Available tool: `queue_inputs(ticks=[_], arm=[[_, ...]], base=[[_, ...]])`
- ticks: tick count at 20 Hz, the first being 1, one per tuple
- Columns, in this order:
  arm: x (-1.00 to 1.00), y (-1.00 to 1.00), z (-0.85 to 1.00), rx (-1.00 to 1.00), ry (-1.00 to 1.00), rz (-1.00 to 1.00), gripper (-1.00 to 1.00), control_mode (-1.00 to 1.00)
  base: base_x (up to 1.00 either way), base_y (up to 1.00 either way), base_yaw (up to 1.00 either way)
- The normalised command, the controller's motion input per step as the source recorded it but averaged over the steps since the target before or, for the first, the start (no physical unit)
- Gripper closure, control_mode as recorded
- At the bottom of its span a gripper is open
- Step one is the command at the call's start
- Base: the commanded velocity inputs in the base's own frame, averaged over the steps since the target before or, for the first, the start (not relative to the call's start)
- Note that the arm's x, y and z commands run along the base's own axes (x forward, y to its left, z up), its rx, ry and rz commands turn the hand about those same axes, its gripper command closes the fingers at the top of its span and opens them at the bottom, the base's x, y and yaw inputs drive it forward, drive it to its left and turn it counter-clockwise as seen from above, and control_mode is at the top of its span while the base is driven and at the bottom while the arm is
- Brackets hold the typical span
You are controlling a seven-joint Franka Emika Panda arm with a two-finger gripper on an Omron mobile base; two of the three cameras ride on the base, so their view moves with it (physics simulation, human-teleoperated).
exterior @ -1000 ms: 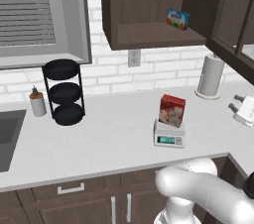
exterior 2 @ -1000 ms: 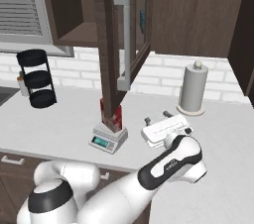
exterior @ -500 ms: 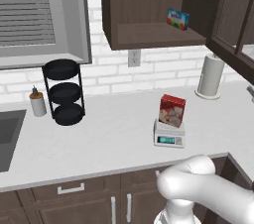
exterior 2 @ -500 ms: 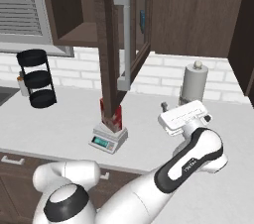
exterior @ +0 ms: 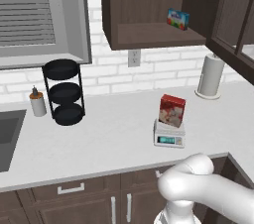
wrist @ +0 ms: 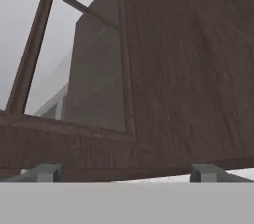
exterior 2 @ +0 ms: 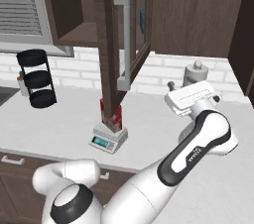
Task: Pick the cereal and place it on the digital scale for weighing, and close the cabinet.
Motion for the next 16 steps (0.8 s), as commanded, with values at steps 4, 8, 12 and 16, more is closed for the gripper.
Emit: queue_inputs(ticks=[4,8,12,16], arm=[[-0.13,0.40,0.78,0.00,-0.01,0.00,-1.00,-1.00],[-0.14,0.73,0.75,0.00,-0.01,0.00,-1.00,-1.00],[-0.32,0.91,0.72,0.00,-0.03,0.00,-1.00,-1.00],[-0.61,0.82,0.70,0.00,-0.04,0.00,-1.00,-1.00]], base=[[0.00,0.00,0.00],[0.00,0.00,0.00],[0.00,0.00,0.00],[0.00,0.00,0.00]])
